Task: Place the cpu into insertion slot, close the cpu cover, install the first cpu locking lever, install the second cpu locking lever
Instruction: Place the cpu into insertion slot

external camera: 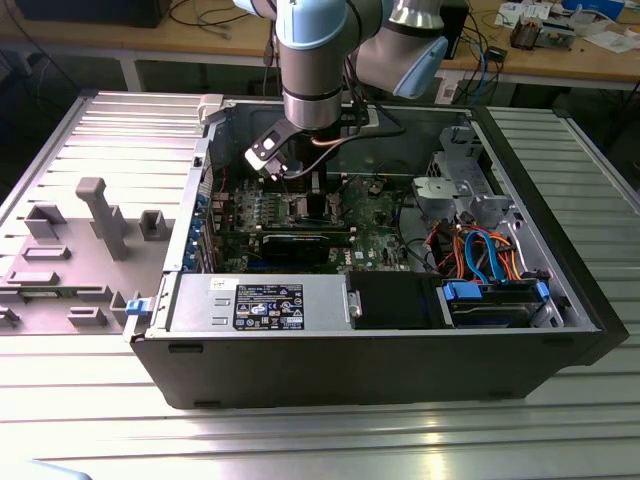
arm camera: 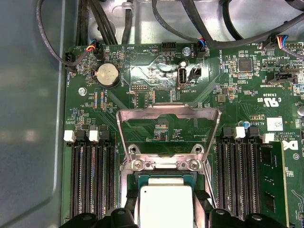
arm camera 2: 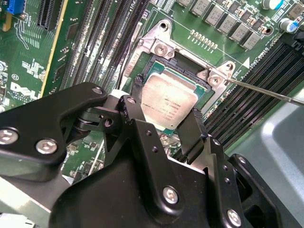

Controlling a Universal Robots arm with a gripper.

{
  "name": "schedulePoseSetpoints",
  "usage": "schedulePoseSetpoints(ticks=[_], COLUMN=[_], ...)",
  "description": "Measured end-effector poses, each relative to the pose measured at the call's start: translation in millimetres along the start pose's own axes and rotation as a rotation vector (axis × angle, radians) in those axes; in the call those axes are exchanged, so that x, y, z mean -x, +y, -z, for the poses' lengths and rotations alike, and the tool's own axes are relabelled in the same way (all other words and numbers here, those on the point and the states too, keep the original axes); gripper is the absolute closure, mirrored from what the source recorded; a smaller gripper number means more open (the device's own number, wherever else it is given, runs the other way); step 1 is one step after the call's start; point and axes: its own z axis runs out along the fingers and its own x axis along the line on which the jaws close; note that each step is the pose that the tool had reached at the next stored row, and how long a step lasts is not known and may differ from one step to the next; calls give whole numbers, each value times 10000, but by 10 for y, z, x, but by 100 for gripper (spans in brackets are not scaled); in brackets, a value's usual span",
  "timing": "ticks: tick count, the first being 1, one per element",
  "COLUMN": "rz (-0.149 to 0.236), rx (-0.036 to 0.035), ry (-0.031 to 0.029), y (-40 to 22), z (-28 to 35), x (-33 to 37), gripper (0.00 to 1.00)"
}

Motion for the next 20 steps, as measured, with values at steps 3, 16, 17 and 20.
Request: schedulePoseSetpoints(ticks=[3,16,17,20], rz=[-1,-26,-28,-30], rx=[3,-3,-7,-14], ry=[4,53,54,70], y=[1,-3,-4,-5], z=[3,-1,-4,-13], x=[-1,-3,-3,-3], gripper=[46,46,46,46])
